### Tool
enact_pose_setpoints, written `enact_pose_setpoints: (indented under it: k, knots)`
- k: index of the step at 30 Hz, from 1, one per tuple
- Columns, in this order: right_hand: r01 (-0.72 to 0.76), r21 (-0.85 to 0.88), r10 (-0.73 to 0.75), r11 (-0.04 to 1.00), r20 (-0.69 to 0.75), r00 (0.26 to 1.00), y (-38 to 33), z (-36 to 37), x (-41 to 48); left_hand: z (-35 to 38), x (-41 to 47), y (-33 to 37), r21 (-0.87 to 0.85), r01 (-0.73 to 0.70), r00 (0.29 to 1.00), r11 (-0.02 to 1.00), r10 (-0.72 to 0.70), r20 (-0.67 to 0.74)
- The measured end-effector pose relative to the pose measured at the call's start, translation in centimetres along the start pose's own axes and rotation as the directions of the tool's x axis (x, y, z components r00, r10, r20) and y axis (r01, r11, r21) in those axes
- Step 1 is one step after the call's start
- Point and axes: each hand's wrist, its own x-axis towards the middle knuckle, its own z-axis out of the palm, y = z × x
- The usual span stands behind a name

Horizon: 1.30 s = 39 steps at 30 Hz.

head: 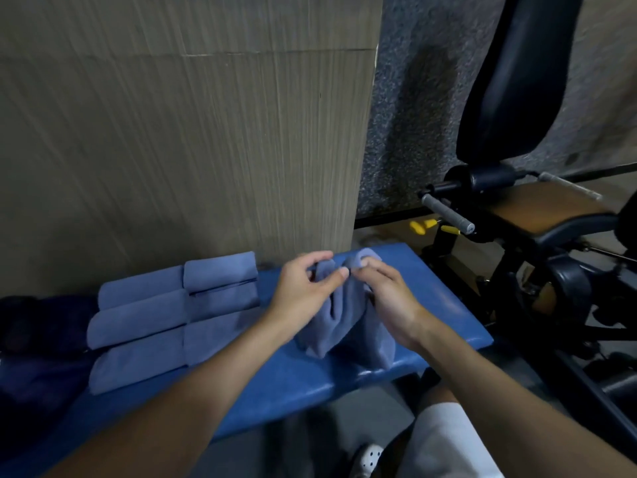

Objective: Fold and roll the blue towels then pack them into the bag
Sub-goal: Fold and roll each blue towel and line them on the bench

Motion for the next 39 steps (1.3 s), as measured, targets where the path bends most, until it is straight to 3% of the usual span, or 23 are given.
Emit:
enact_pose_setpoints:
  k: [3,5,8,10,14,17,20,26,31,36,39]
  knots:
    - [-0.041,-0.004,0.041,0.999,-0.017,0.999,-0.3,1.0,-0.4,-0.2,-0.8,1.1,-0.039,-0.055,0.998,0.998,0.055,0.001]
    - [0.008,-0.045,-0.011,0.999,-0.051,0.999,-0.3,1.1,-0.6,-0.5,-1.2,1.9,-0.029,-0.08,0.997,0.996,0.08,-0.011]
    - [0.065,-0.026,-0.068,0.998,-0.19,0.979,-0.5,1.4,-0.5,-0.7,-1.5,2.9,-0.03,-0.099,0.995,0.995,0.098,-0.024]
    - [0.007,0.017,-0.003,1.0,-0.233,0.972,-0.7,1.6,-0.3,-1.0,-1.6,3.5,-0.069,-0.097,0.995,0.993,0.095,-0.031]
    - [-0.246,-0.136,0.228,0.96,-0.136,0.964,-1.5,1.4,-0.5,-1.8,-1.8,4.8,-0.167,-0.092,0.996,0.982,0.089,-0.021]
    - [-0.28,-0.073,0.275,0.957,-0.076,0.958,-2.0,1.5,-0.6,-2.3,-1.9,5.5,-0.195,-0.093,0.996,0.976,0.094,-0.007]
    - [-0.235,-0.035,0.231,0.971,-0.094,0.968,-2.9,1.5,-1.3,-3.1,-2.0,5.7,-0.185,-0.099,0.995,0.978,0.101,-0.002]
    - [-0.135,0.218,0.162,0.966,-0.107,0.981,-5.3,1.2,-1.7,-4.6,-2.0,5.7,-0.075,-0.102,0.994,0.992,0.097,-0.057]
    - [-0.161,0.092,0.171,0.983,-0.106,0.98,-6.8,-0.2,-1.7,-6.5,-1.3,6.0,0.105,-0.146,0.978,0.984,0.16,-0.136]
    - [-0.197,0.15,0.222,0.969,-0.175,0.959,-8.1,-2.3,-0.8,-8.3,-0.2,6.7,0.294,-0.185,0.956,0.938,0.241,-0.168]
    - [-0.198,0.141,0.225,0.97,-0.215,0.95,-8.4,-3.7,-0.8,-8.9,0.1,6.9,0.322,-0.19,0.938,0.928,0.268,-0.219]
